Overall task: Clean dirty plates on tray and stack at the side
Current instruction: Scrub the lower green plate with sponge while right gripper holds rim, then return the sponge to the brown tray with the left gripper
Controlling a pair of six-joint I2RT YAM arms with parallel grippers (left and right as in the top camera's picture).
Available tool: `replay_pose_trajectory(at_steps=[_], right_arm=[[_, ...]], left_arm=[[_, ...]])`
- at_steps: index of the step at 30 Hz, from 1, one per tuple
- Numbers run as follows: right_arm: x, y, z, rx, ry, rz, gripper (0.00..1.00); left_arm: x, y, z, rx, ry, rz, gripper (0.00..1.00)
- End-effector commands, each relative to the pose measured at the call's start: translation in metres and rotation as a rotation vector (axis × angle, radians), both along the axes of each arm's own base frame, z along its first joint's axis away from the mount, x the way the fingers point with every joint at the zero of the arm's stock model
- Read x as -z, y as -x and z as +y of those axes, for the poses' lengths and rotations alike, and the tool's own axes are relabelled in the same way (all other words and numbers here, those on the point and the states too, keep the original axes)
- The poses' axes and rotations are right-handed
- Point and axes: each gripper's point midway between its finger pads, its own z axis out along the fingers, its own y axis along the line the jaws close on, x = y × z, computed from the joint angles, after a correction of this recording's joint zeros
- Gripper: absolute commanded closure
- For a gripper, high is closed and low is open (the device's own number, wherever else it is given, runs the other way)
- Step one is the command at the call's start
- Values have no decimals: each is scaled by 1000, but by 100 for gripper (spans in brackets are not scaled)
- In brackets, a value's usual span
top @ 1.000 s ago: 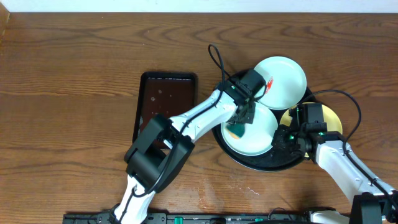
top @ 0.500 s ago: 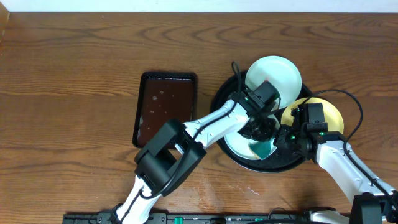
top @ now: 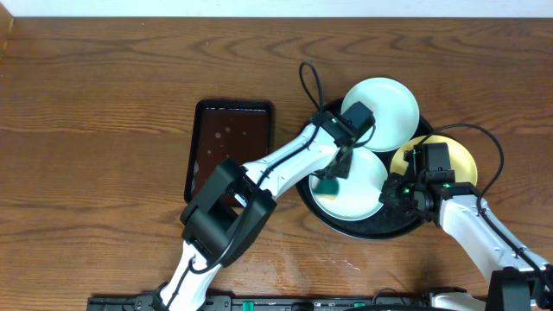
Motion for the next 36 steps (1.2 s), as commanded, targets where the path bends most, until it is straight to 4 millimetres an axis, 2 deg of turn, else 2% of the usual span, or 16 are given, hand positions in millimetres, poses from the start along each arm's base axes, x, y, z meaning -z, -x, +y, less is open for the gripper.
replay_pose_trajectory(at_steps=[1,5,8,11,13,16,18,20,22,23,26,28,31,35,36], right_arm=[[2,0,-5,10,26,3,99],[2,0,-5,10,26,1,99],[1,-2,-5,-40,41,-18,99],[-1,-5,-3,-141,66,-57,97],[-1,-5,-3,-177,78,-66,93],[-3,-5,4,-237,50,-83,86],[-6,-7,13,-272,10,-106,82],[-10,-10,21,-302,-30,-136,75],[-13,-13,24,-308,-43,-152,74],[-13,-14,24,-308,-42,-156,75],[-13,-14,23,-303,-40,-155,87],[-13,-14,23,-297,-42,-151,95],[-13,-14,24,-267,-55,-145,99],[-19,-19,29,-275,-86,-167,99],[-19,-19,29,-275,-86,-167,96]], left_arm=[[-15,-48,52,-51,-268,-229,93],[-37,-47,40,-48,-206,-208,93],[-64,-38,28,-46,-96,-171,92],[-93,-33,30,-63,-2,-155,93],[-113,-33,42,-89,26,-160,93],[-140,-39,77,-162,34,-177,93],[-149,-43,104,-210,22,-173,92],[-148,-48,131,-243,-3,-151,92],[-138,-48,157,-297,-34,-107,92],[-129,-47,171,-328,-48,-79,92],[-97,-42,198,-383,-59,-12,92],[-75,-38,205,-390,-12,39,92],[-53,-32,219,-422,13,80,91],[-53,-31,228,-444,25,87,87],[-56,-32,228,-442,29,78,87]])
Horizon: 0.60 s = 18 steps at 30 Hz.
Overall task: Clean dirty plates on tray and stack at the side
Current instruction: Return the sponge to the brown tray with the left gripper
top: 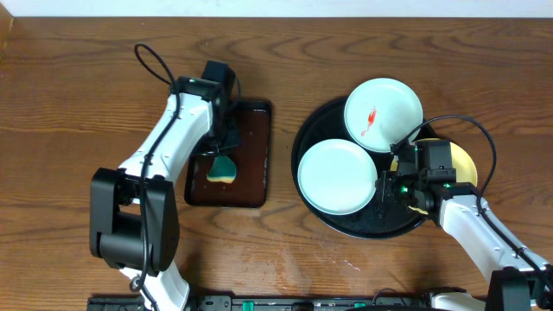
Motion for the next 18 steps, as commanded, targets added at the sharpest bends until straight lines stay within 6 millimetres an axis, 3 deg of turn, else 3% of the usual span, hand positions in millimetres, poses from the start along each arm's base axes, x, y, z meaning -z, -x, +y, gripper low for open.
replay_pose_trajectory(at_steps=[1,2,4,10,14,18], right_arm=[[-4,-1,5,-1,-39,4,85],[-3,0,5,1,-35,10,74],[0,2,2,7,-19,21,64],[20,-10,1,13,-9,25,64],[29,-18,7,0,-37,22,78],[21,-29,9,-16,-46,-15,99]], left_arm=[[-16,-7,-6,28,48,-51,86],[-21,-8,-6,28,51,-64,85],[-31,-8,-7,30,57,-93,83],[-65,-7,-7,33,76,-189,65],[-83,-6,-6,34,87,-241,50],[-91,-5,-6,34,91,-264,41]])
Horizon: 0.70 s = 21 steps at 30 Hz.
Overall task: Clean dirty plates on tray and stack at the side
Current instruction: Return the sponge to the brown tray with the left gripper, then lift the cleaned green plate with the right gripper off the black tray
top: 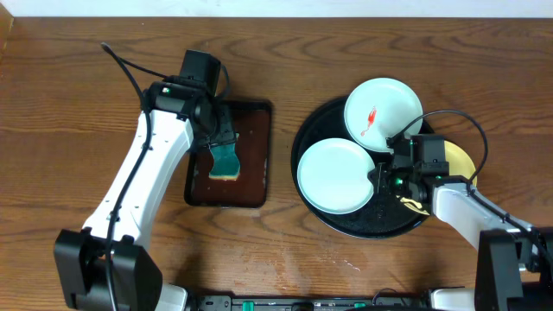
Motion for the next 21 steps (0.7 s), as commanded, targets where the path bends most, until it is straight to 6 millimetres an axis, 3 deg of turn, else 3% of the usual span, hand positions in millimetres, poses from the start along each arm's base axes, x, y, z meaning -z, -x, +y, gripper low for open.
replay_pose_trajectory(at_steps=[1,3,8,10,16,21], right_arm=[[-5,-7,3,-16,-5,-5,99],[-16,-13,1,-9,8,-16,99],[-54,-21,-21,47,140,-13,99],[-73,-23,-29,55,210,-37,99],[-133,-28,-39,68,416,-203,99],[-170,-24,-46,125,618,-346,99]], left_arm=[[-11,-3,-1,6,4,-32,39],[-11,-2,-1,6,4,-31,33],[-8,5,1,6,-3,2,30],[-8,5,1,6,-3,2,18],[-8,5,1,6,-3,2,18],[-9,5,1,6,-3,1,18]])
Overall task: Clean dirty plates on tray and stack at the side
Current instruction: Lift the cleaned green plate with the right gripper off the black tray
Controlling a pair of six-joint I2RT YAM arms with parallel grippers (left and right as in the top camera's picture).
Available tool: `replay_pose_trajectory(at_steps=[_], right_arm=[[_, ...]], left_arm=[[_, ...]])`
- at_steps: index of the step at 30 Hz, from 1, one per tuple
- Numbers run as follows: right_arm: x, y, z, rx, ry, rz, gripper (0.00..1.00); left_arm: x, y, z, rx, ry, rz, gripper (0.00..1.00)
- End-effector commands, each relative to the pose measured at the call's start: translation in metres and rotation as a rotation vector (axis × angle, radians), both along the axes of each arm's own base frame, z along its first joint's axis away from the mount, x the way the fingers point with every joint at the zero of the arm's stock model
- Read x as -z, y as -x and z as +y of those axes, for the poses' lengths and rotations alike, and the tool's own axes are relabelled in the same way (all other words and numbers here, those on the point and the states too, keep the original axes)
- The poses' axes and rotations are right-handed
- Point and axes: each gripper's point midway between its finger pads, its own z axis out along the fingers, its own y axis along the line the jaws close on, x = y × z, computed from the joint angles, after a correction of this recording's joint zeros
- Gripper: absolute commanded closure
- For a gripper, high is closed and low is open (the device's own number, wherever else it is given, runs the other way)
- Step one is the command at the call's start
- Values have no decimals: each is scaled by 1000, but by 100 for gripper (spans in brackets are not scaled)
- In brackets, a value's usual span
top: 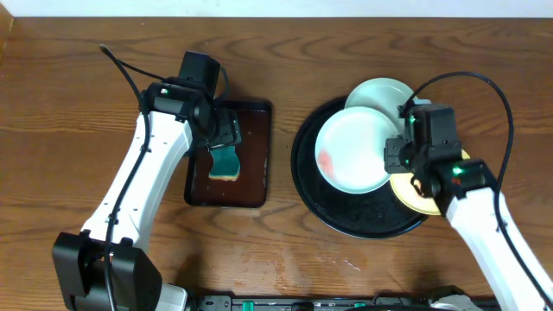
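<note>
A white plate [350,147] with a faint red smear near its left rim hangs over the black round tray [346,216]. My right gripper [395,155] is shut on its right rim. It overlaps a second white plate [376,90] at the tray's back. A yellow plate [408,190] lies partly under the right arm. My left gripper [227,131] stands open over the brown rectangular tray [255,164], just above a teal and yellow sponge [225,162] lying in it.
The left arm runs from the table's front left up to the brown tray. The right arm's cable loops over the back right. Bare wooden table [86,86] surrounds both trays.
My right gripper has shifted the front white plate up and to the right, so it now covers part of the back plate. My left gripper has widened above the sponge, which stays in the brown tray.
First my left gripper held the sponge on the front white plate in the round tray. Then it was over the brown tray with the sponge, where it stayed. The right gripper stayed at the plate's right rim and now holds it shifted over the back plate.
</note>
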Motion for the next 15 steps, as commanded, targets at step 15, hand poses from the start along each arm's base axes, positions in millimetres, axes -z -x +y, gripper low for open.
replay_pose_trajectory(at_steps=[15], right_arm=[[-79,25,34,-36,621,-358,99]], left_arm=[[-9,-3,0,4,0,-27,17]])
